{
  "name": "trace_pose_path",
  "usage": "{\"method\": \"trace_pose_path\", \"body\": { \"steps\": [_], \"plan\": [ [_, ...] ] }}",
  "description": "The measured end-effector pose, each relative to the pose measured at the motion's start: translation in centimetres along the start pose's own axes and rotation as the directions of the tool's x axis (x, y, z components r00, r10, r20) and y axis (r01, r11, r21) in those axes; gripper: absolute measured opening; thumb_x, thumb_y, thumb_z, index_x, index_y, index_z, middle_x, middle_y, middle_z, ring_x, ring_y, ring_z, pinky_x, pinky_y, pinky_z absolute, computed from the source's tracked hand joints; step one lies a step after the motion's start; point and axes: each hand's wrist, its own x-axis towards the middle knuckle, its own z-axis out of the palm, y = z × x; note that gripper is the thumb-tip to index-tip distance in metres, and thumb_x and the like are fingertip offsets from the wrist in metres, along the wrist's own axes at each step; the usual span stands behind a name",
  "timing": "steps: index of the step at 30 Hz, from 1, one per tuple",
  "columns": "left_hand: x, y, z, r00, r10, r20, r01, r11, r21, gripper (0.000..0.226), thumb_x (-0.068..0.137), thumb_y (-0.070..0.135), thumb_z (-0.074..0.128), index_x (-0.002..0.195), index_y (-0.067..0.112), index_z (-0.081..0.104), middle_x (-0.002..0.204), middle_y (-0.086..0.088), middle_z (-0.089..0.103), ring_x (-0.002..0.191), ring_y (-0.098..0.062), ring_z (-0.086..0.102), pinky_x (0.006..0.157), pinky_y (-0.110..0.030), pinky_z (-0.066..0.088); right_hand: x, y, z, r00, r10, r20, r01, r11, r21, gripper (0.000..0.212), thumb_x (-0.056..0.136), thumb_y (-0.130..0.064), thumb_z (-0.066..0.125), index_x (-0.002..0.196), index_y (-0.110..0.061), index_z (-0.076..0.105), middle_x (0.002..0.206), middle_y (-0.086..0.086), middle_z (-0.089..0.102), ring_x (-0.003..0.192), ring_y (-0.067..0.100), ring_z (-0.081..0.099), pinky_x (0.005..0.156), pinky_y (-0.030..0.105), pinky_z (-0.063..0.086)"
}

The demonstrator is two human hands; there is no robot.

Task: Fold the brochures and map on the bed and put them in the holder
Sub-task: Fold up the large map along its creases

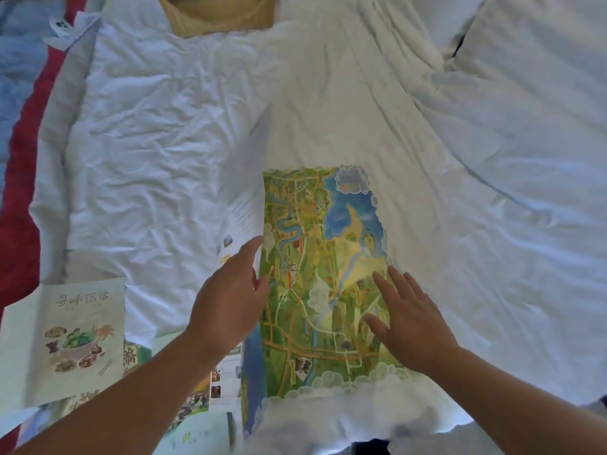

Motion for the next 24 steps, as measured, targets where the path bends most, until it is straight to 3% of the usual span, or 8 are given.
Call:
{"method": "trace_pose_path", "body": {
  "steps": [3,7,13,18,24],
  "plan": [
    [0.6,1.3,2.4,1.0,-0.029,-0.009,0.029,0.999,0.031,0.058,0.096,0.026,0.05,0.149,0.035,0.027,0.084,0.007,0.055,0.084,-0.019,0.059,0.084,-0.04,0.051,1.5,1.8,0.4,0.999,-0.027,0.039,0.026,0.999,0.018,0.075,0.096,-0.059,0.038,0.155,-0.034,0.001,0.165,-0.003,-0.007,0.151,0.02,-0.004,0.121,0.042,0.016],
    [1.8,2.5,6.2,0.997,-0.073,-0.029,0.076,0.993,0.093,0.059,0.096,0.028,0.051,0.149,0.034,0.026,0.111,-0.003,0.063,0.098,-0.023,0.061,0.086,-0.039,0.05,4.0,4.5,0.9,0.993,-0.081,0.082,0.077,0.996,0.043,0.075,0.095,-0.058,0.039,0.156,-0.032,0.002,0.165,-0.001,-0.005,0.152,0.021,-0.002,0.122,0.043,0.015],
    [3.3,3.7,11.9,0.983,-0.179,0.04,0.167,0.964,0.208,0.06,0.096,0.028,0.049,0.15,0.033,0.025,0.125,-0.006,0.061,0.11,-0.028,0.059,0.092,-0.043,0.048,6.4,8.5,1.4,0.986,-0.104,0.132,0.086,0.987,0.135,0.077,0.095,-0.056,0.041,0.157,-0.027,0.005,0.165,0.005,0.0,0.151,0.025,0.004,0.122,0.04,0.013],
    [4.7,3.7,14.7,0.979,-0.205,-0.003,0.2,0.952,0.233,0.056,0.095,0.031,0.049,0.147,0.032,0.029,0.132,-0.004,0.058,0.114,-0.028,0.058,0.09,-0.039,0.044,7.8,10.4,2.1,0.974,-0.054,0.219,0.008,0.978,0.207,0.077,0.096,-0.055,0.043,0.157,-0.027,0.004,0.165,0.005,-0.002,0.151,0.025,0.004,0.119,0.041,0.017],
    [3.9,2.5,17.8,0.954,-0.213,0.212,0.143,0.943,0.302,0.055,0.096,0.05,0.045,0.145,0.031,0.032,0.142,-0.001,0.046,0.125,-0.022,0.049,0.097,-0.039,0.043,8.8,10.0,3.2,0.959,0.024,0.283,-0.113,0.947,0.302,0.077,0.096,-0.052,0.046,0.156,-0.027,0.006,0.165,0.005,0.0,0.15,0.027,0.016,0.117,0.042,0.022]
  ]
}}
